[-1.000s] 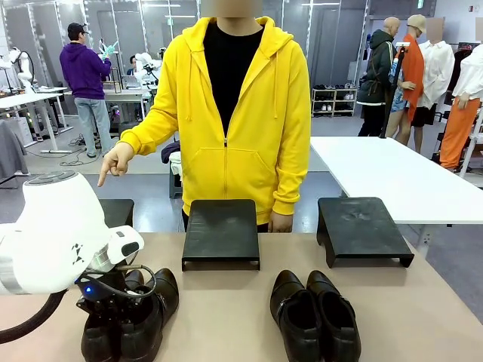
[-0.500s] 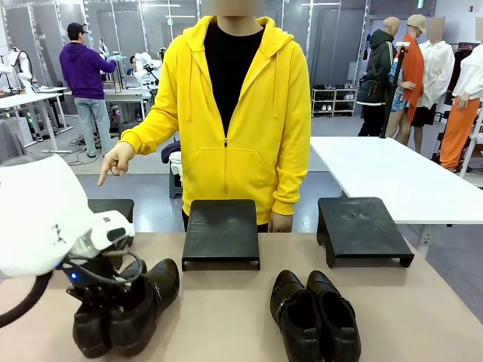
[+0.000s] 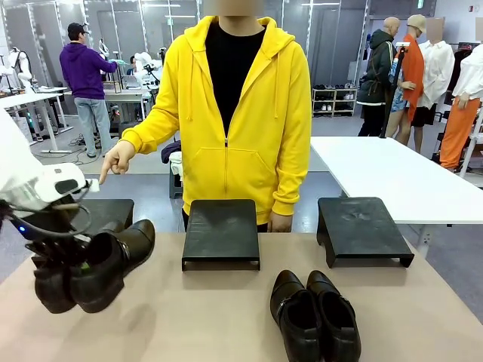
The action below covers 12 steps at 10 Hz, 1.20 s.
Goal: Place the shoes on the stand as instructed by the person.
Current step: Pick up one pair of Shoes and place it on the Shoes Stand indicated by the person.
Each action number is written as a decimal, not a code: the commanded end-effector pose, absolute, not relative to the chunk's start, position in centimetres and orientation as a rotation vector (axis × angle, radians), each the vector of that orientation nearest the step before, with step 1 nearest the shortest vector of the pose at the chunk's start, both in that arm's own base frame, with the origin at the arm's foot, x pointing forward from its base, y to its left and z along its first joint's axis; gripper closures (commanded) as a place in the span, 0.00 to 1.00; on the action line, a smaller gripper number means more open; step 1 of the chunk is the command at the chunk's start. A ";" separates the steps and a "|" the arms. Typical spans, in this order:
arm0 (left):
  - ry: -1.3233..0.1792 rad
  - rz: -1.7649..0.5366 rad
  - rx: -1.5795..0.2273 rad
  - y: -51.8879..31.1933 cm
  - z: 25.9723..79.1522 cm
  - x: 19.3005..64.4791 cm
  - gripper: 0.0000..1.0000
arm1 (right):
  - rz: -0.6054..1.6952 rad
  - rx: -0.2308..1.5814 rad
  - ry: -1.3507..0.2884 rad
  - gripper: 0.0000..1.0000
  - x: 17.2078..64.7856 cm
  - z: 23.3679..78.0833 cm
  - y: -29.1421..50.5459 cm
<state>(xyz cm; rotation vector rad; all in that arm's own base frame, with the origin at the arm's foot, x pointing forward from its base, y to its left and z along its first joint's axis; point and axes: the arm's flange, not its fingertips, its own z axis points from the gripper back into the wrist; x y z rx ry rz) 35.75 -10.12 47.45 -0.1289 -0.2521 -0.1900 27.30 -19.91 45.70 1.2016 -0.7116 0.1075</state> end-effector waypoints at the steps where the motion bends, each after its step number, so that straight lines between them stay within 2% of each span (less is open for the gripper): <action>1: -0.278 -0.186 -0.125 -8.9 49.0 36.2 1.00 | 0.114 1.208 -0.724 0.00 27.3 45.8 -20.0; 7: -0.267 -0.175 -0.123 -8.0 48.2 36.3 1.00 | 0.114 1.208 -0.724 0.00 27.3 45.8 -20.0; 8: -0.249 -0.183 -0.123 -7.8 47.4 36.2 0.93 | 0.114 1.208 -0.724 0.00 27.3 45.8 -20.0; 9: -0.404 -0.163 -0.085 -6.5 48.9 35.6 0.93 | 0.114 1.208 -0.724 0.00 27.3 45.8 -20.0; 12: -0.571 -0.150 -0.117 -3.1 52.0 38.0 0.93 | 0.114 1.208 -0.724 0.00 27.3 45.8 -20.0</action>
